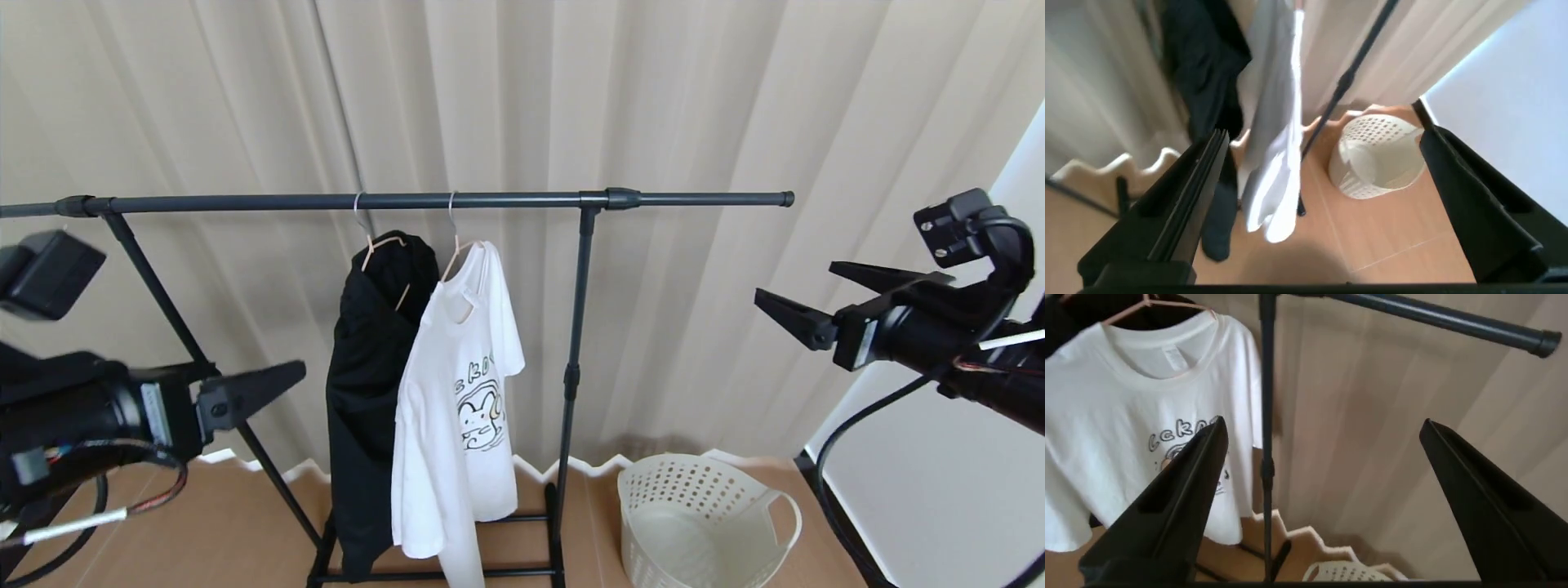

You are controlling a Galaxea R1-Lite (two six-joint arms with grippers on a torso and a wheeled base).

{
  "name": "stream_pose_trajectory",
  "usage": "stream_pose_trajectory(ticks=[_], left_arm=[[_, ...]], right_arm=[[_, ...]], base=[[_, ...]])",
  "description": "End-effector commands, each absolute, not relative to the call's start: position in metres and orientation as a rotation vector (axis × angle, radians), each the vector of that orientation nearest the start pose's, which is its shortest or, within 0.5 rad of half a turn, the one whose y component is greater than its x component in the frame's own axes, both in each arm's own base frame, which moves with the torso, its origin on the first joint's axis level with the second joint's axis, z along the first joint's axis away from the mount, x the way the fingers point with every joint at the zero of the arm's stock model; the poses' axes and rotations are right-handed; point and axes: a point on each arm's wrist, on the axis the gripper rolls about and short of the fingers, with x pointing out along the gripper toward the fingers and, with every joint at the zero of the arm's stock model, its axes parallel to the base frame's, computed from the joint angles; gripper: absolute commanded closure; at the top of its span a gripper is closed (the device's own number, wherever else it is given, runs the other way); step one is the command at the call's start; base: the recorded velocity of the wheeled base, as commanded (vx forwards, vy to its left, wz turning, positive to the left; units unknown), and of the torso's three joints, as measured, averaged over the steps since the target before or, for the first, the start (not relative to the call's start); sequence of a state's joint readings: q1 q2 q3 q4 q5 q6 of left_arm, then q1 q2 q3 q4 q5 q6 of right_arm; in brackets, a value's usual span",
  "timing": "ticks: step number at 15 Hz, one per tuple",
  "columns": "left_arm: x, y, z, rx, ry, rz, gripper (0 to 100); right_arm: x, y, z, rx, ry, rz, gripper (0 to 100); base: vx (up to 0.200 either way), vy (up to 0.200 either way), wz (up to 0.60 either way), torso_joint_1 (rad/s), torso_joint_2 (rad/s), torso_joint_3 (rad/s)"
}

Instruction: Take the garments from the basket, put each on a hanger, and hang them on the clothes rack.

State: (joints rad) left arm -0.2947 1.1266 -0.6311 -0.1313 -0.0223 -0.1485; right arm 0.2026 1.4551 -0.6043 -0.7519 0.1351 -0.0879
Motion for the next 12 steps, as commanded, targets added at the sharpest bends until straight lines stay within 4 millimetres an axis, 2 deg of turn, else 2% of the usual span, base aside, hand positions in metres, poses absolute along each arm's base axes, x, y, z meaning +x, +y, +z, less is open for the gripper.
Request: stream_pose_trajectory(ticks=[1, 2, 3, 5, 8, 10, 12], left_arm=[[0.102, -0.031, 0.189, -0.062, 0.37, -0.272, 0], [0.094, -0.028, 0.171, -0.049, 0.411, -0.266, 0], [0.08, -0.024, 0.149, -0.038, 0.448, -0.261, 0], [0.062, -0.019, 0.136, -0.047, 0.415, -0.264, 0], [0.038, -0.011, 0.104, -0.049, 0.425, -0.239, 0], [0.027, -0.007, 0.091, -0.05, 0.399, -0.218, 0], [0.021, -0.005, 0.09, -0.051, 0.363, -0.215, 0]], right_arm=[[0.16, 0.049, 0.201, -0.101, 0.085, 0.332, 0], [0.137, 0.046, 0.178, -0.111, 0.137, 0.348, 0], [0.104, 0.038, 0.145, -0.142, 0.195, 0.361, 0], [0.071, 0.026, 0.12, -0.151, 0.221, 0.356, 0], [0.023, 0.008, 0.095, -0.161, 0.296, 0.343, 0], [0.0, 0.0, 0.079, -0.16, 0.309, 0.356, 0], [-0.003, -0.001, 0.08, -0.146, 0.267, 0.316, 0]], base=[[0.0, 0.0, 0.0, 0.0, 0.0, 0.0], [0.0, 0.0, 0.0, 0.0, 0.0, 0.0], [0.0, 0.0, 0.0, 0.0, 0.0, 0.0], [0.0, 0.0, 0.0, 0.0, 0.0, 0.0], [0.0, 0.0, 0.0, 0.0, 0.0, 0.0], [0.0, 0.0, 0.0, 0.0, 0.0, 0.0], [0.0, 0.0, 0.0, 0.0, 0.0, 0.0]])
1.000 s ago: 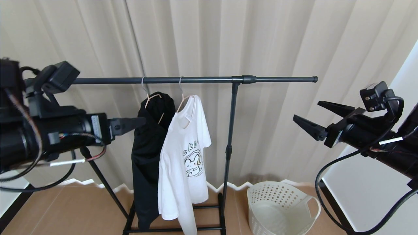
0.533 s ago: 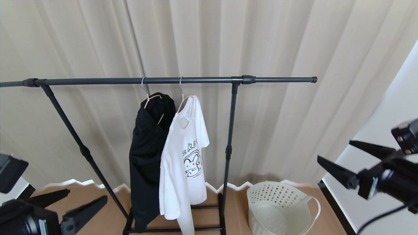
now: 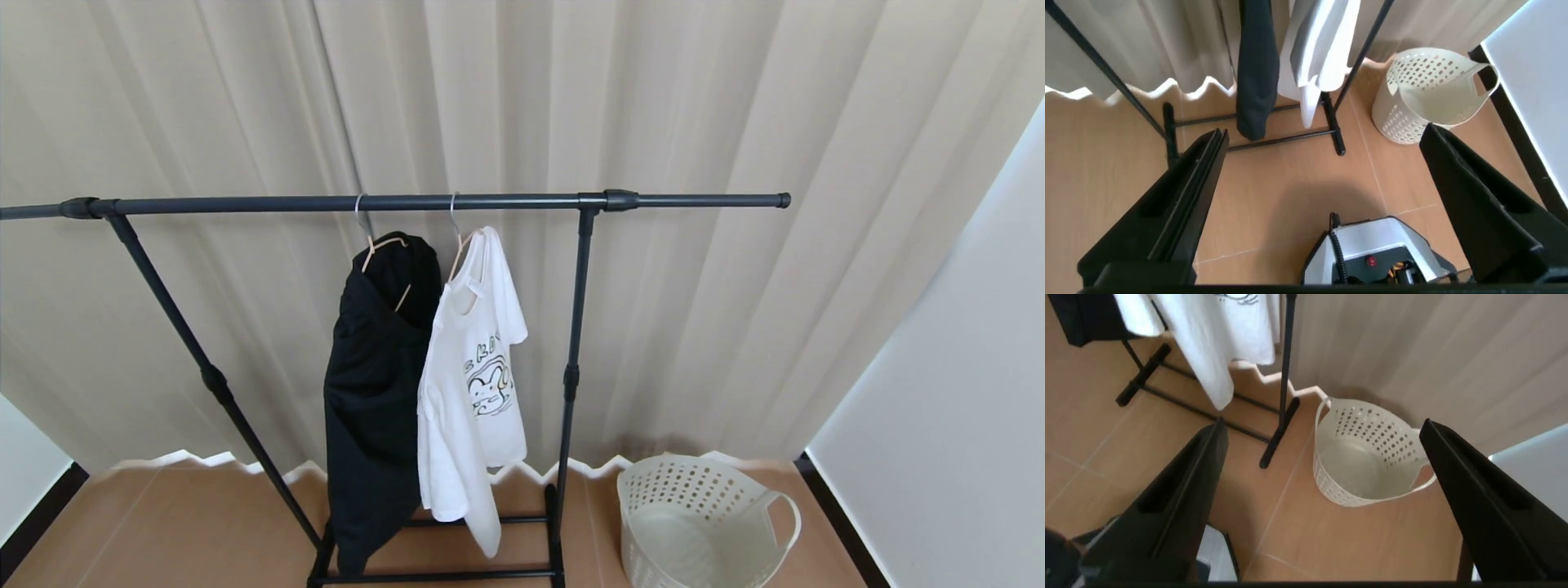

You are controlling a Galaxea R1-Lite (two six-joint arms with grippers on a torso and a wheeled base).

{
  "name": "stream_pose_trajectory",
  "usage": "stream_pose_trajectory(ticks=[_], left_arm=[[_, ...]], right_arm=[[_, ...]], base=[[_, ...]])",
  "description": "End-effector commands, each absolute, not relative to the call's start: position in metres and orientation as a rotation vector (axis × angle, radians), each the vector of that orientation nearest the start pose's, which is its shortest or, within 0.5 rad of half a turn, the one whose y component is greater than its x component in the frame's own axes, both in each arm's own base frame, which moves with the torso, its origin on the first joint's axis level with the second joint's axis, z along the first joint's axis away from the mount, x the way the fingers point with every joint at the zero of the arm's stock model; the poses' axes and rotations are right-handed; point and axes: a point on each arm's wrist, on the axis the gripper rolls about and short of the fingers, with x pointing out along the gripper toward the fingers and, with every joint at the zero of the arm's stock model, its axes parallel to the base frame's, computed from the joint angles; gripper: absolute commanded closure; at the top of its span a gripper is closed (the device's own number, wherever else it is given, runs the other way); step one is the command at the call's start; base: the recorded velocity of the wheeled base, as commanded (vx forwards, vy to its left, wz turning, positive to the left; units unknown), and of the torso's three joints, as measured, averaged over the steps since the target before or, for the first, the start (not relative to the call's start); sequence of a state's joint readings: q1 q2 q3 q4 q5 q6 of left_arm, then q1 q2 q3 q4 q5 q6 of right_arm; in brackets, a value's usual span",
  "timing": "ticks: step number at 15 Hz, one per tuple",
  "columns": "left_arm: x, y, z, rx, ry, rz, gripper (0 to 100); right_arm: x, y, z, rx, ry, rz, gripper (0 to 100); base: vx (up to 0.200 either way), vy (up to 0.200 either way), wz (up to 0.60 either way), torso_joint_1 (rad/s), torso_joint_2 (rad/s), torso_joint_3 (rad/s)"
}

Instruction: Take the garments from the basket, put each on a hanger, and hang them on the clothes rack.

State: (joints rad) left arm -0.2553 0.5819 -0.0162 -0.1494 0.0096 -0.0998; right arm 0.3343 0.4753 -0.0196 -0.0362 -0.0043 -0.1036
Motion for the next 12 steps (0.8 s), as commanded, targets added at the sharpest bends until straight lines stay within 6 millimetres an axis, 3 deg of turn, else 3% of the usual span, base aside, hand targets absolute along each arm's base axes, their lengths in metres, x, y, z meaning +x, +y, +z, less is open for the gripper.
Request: stream_pose_trajectory(ticks=[1, 9, 12], left_arm=[[0.019, -0.004, 0.089, -0.048, 0.364, -0.203, 0], [0.006, 0.003, 0.086, 0.069, 0.264, 0.146, 0], [-0.015, 0.003, 0.085, 0.054, 0.023, 0.187, 0]], right_arm=[[-0.004, -0.001, 0.079, -0.141, 0.269, 0.289, 0], [-0.017, -0.001, 0.078, -0.11, 0.116, 0.075, 0], [-0.022, 0.0, 0.077, -0.106, 0.052, 0.012, 0]], base=[[0.0, 0.0, 0.0, 0.0, 0.0, 0.0], [0.0, 0.0, 0.0, 0.0, 0.0, 0.0], [0.0, 0.0, 0.0, 0.0, 0.0, 0.0]])
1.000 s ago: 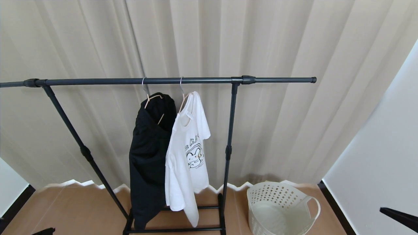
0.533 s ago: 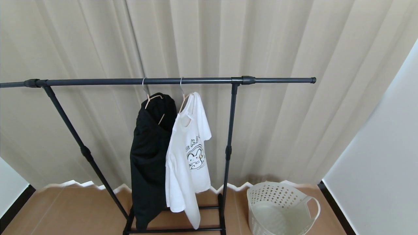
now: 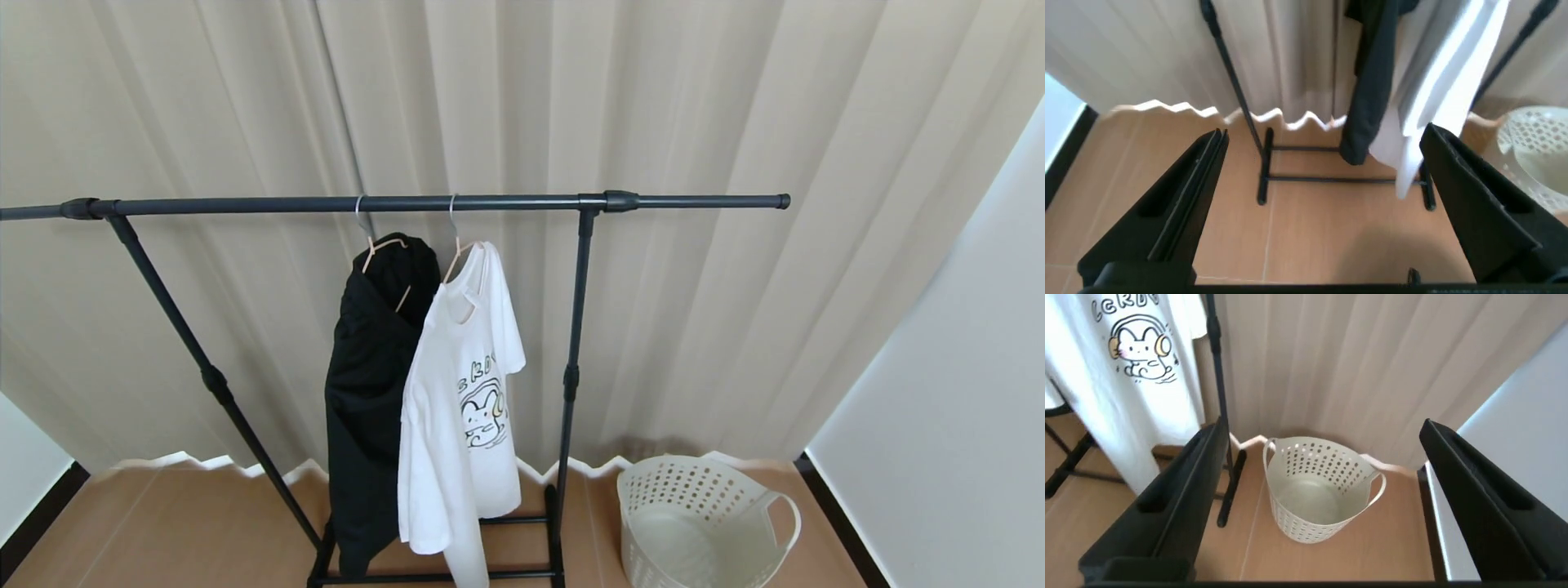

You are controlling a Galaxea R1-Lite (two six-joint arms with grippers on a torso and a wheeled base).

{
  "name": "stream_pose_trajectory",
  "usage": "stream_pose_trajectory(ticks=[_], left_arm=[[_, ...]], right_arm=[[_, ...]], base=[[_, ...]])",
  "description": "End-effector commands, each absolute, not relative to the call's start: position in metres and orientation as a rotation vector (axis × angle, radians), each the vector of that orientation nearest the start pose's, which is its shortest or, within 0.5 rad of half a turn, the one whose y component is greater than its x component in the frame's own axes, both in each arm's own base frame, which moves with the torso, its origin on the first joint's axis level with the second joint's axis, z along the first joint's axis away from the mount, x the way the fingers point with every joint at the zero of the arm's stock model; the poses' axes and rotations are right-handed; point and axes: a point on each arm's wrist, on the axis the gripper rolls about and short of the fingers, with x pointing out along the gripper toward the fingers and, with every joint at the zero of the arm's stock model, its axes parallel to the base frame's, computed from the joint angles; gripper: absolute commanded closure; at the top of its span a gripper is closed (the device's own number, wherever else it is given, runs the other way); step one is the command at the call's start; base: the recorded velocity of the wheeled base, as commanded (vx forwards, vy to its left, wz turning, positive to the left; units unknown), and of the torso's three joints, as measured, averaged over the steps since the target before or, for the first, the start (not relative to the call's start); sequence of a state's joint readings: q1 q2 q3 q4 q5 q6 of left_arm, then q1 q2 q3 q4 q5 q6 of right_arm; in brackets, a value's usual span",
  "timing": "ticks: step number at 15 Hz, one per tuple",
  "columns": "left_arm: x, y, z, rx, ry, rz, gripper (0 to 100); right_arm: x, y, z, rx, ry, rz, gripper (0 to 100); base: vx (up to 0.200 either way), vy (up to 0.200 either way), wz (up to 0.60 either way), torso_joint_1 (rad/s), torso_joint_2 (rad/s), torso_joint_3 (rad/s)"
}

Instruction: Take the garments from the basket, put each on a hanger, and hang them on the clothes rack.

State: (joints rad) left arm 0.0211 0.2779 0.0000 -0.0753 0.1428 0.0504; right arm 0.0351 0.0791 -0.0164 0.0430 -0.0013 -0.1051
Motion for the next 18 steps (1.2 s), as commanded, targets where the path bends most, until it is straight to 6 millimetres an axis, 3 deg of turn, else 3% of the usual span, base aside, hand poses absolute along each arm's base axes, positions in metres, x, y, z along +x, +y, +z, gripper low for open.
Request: stream_pose_trajectory(ticks=[1, 3, 5, 11, 18], left_arm=[[-0.0174, 0.0024, 0.0846, 0.04, 0.001, 0.187, 0], [-0.0171, 0.0025, 0.0847, -0.04, -0.004, 0.187, 0], [-0.019, 0.0014, 0.0842, -0.091, -0.026, -0.006, 0], [-0.0229, 0.0011, 0.0805, 0.022, -0.049, 0.042, 0], [-0.0229, 0.0011, 0.0805, -0.033, -0.05, 0.041, 0]], right_arm=[[-0.0234, -0.0001, 0.0761, -0.106, 0.033, 0.009, 0], [-0.0234, -0.0001, 0.0758, -0.095, 0.032, 0.006, 0], [-0.0233, -0.0001, 0.0756, -0.081, 0.032, 0.007, 0], [-0.0223, -0.0002, 0.0762, -0.077, 0.0, 0.0, 0], [-0.0223, -0.0001, 0.0766, -0.012, -0.003, 0.005, 0]], base=[[0.0, 0.0, 0.0, 0.0, 0.0, 0.0], [0.0, 0.0, 0.0, 0.0, 0.0, 0.0], [0.0, 0.0, 0.0, 0.0, 0.0, 0.0], [0.0, 0.0, 0.0, 0.0, 0.0, 0.0], [0.0, 0.0, 0.0, 0.0, 0.0, 0.0]])
